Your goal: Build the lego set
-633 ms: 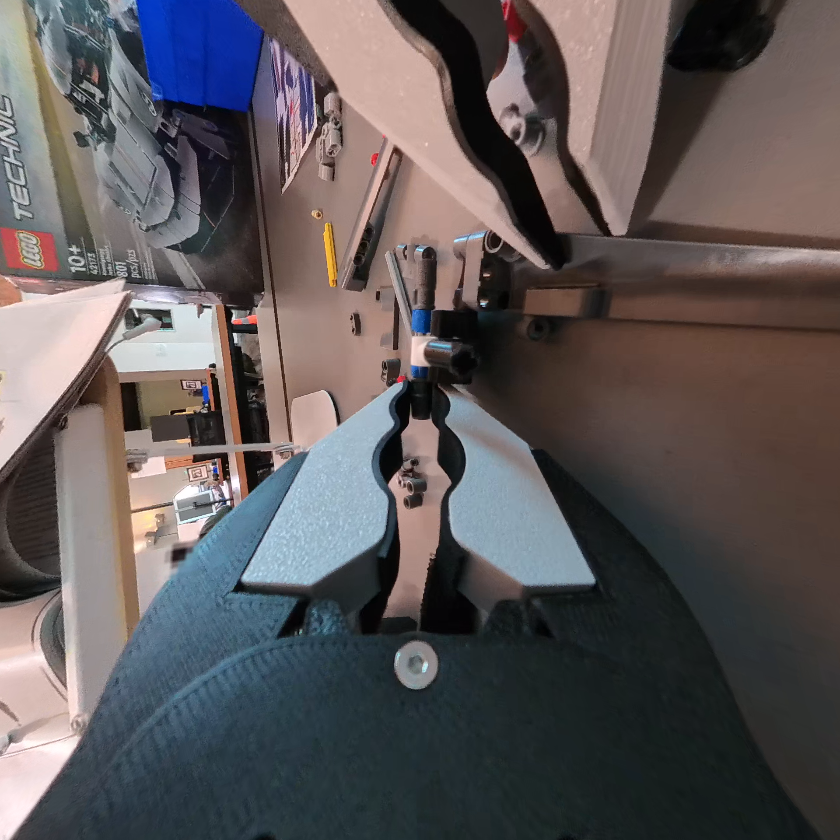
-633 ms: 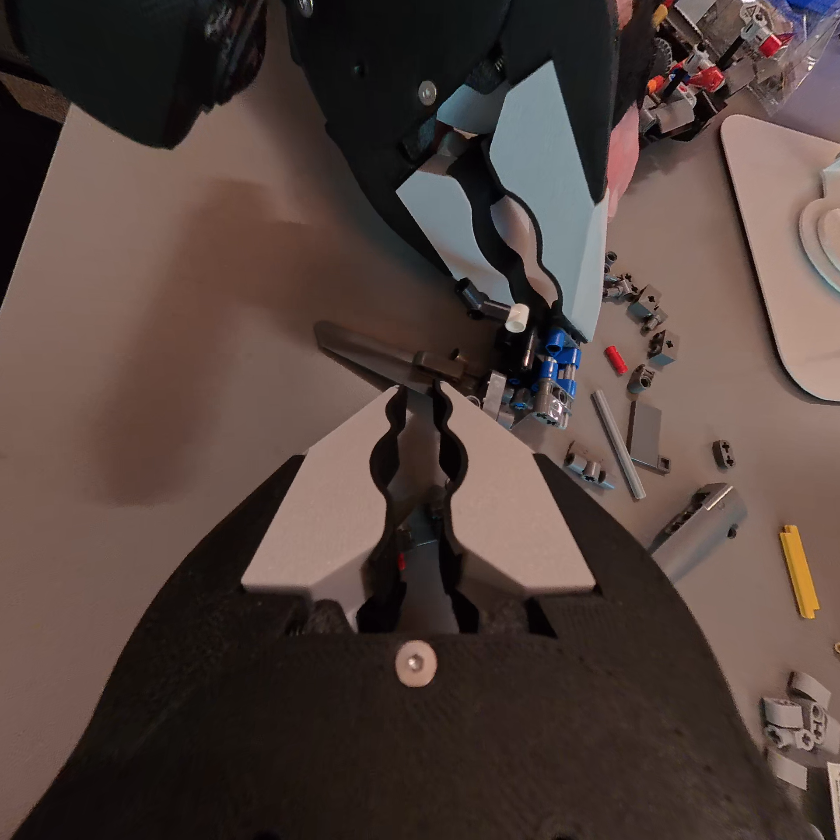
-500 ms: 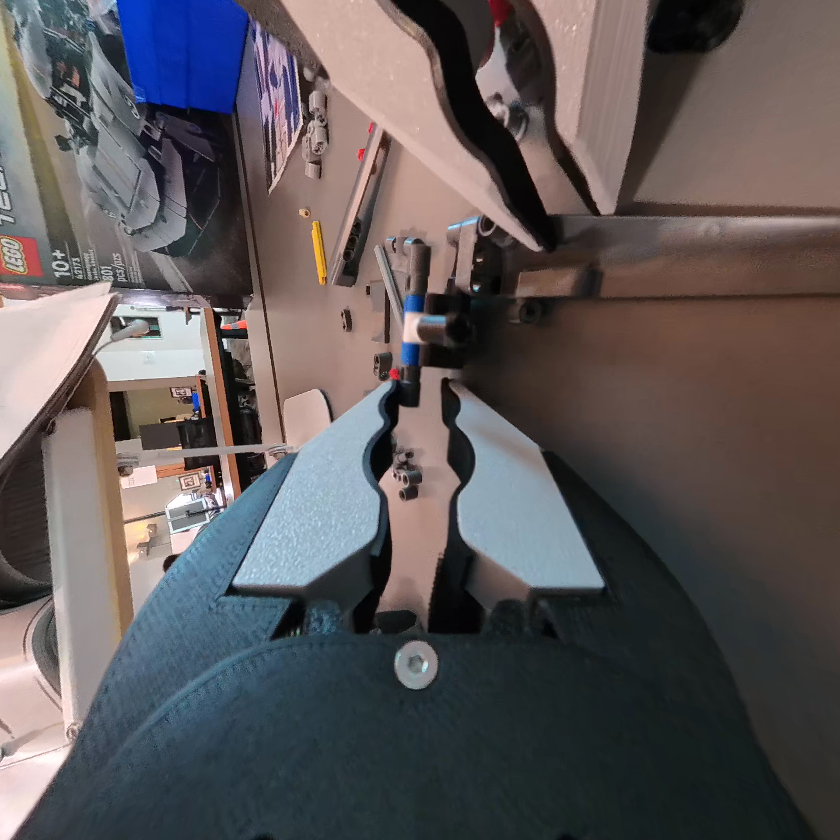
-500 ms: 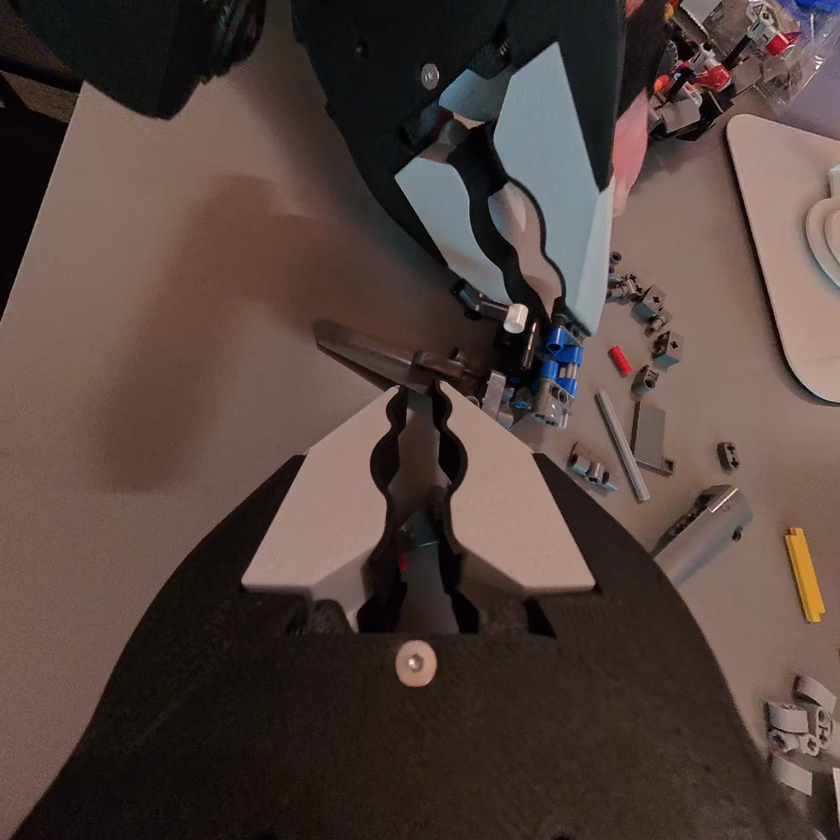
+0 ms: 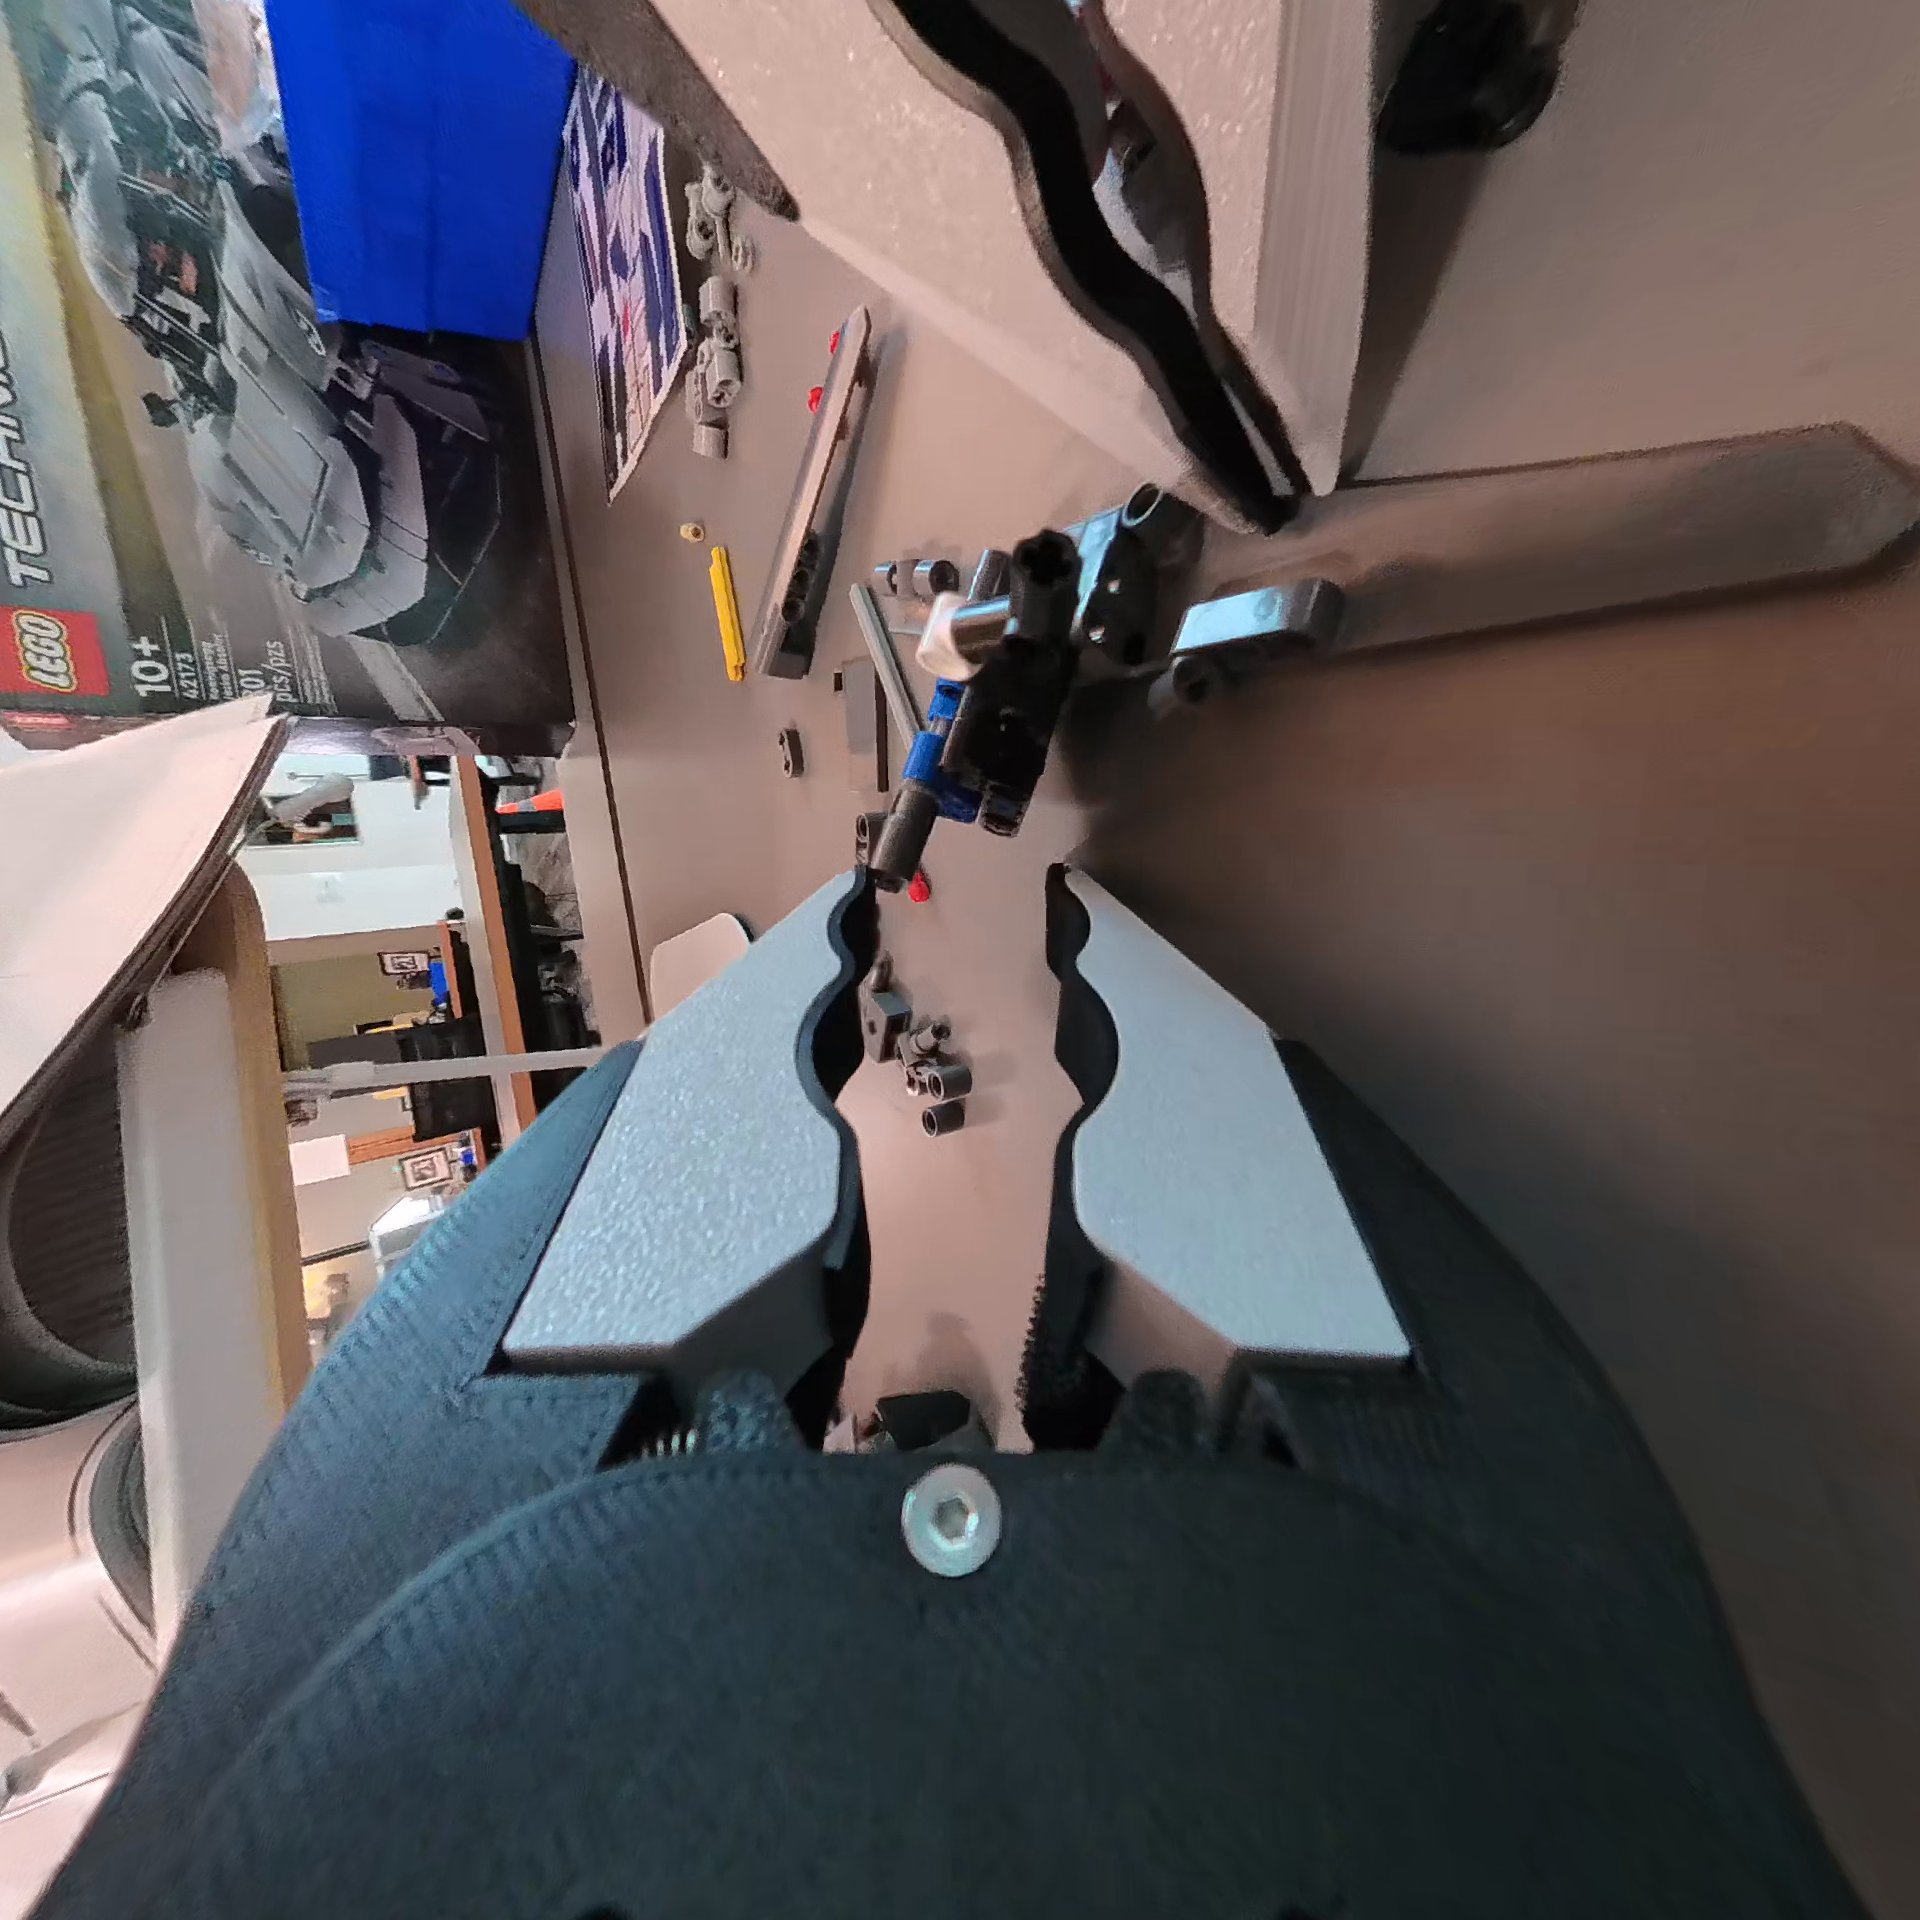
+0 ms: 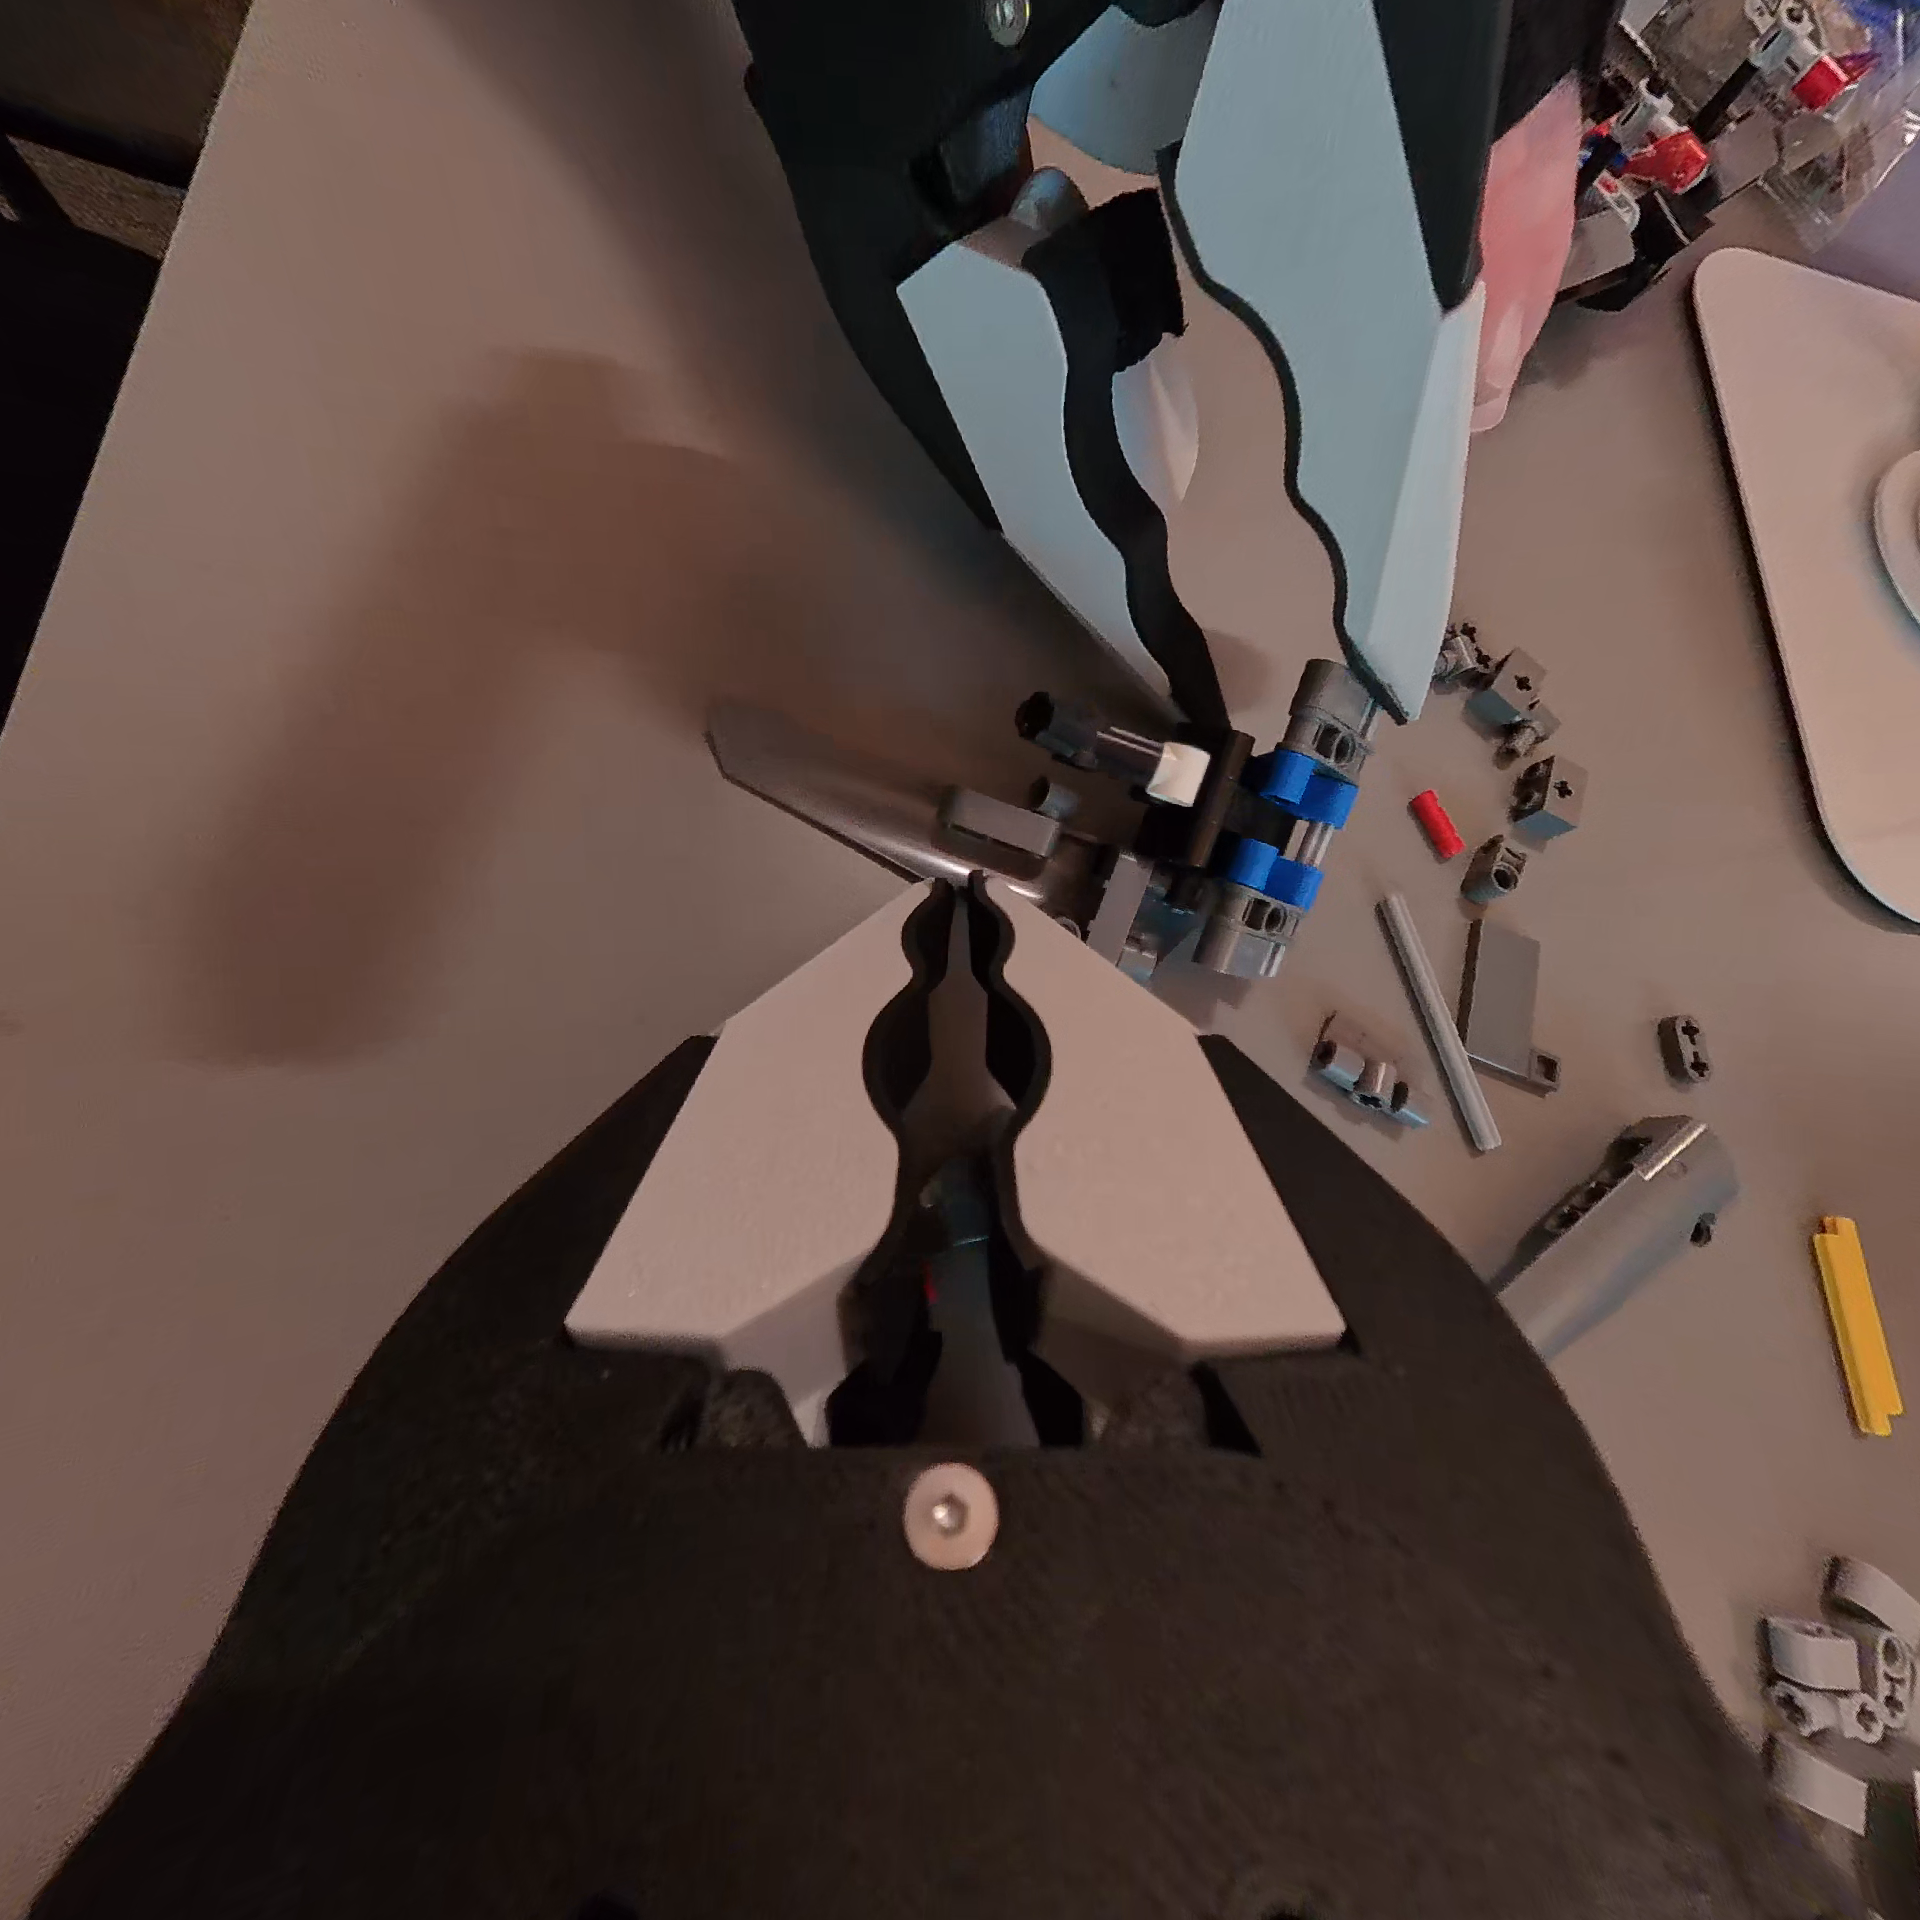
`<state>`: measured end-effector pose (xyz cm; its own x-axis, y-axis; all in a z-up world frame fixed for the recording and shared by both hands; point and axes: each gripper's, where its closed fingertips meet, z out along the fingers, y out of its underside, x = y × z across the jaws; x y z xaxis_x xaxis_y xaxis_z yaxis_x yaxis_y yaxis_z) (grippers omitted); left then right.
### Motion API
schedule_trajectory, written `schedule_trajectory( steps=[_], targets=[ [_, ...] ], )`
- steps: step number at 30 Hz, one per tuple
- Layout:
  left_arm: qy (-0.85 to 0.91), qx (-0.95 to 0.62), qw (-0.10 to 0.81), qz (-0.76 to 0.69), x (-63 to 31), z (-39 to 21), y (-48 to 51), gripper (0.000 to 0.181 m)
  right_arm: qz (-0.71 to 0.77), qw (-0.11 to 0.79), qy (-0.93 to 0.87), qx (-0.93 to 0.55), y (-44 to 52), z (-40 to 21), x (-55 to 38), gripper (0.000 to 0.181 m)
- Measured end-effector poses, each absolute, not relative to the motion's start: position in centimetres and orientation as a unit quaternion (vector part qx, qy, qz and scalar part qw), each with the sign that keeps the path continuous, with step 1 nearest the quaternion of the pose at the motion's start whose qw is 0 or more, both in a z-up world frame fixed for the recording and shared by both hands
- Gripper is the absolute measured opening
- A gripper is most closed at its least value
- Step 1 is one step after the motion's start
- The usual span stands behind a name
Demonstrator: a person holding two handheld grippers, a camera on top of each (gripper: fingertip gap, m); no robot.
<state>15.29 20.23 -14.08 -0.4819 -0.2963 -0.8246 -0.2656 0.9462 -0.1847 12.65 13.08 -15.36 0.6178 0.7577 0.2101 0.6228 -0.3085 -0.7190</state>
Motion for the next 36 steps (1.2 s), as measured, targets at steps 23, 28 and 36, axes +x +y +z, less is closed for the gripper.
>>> schedule_trajectory(
  steps=[23,28,36],
  targets=[
    [0.862,-0.119,0.492,-0.033,15.6,-13.6,18.3,0.041,0.086,0.405,-0.430,-0.802,13.1,-15.2,12.5,0.004],
    [0.864,-0.112,0.489,-0.037,15.9,-14.3,17.8,0.024,0.086,0.406,-0.431,-0.802,13.1,-15.2,12.5,0.002],
    [0.874,-0.173,0.448,-0.076,15.8,-14.5,17.8,0.022,0.079,0.407,-0.431,-0.802,13.1,-15.1,12.6,0.000]
  ],
)
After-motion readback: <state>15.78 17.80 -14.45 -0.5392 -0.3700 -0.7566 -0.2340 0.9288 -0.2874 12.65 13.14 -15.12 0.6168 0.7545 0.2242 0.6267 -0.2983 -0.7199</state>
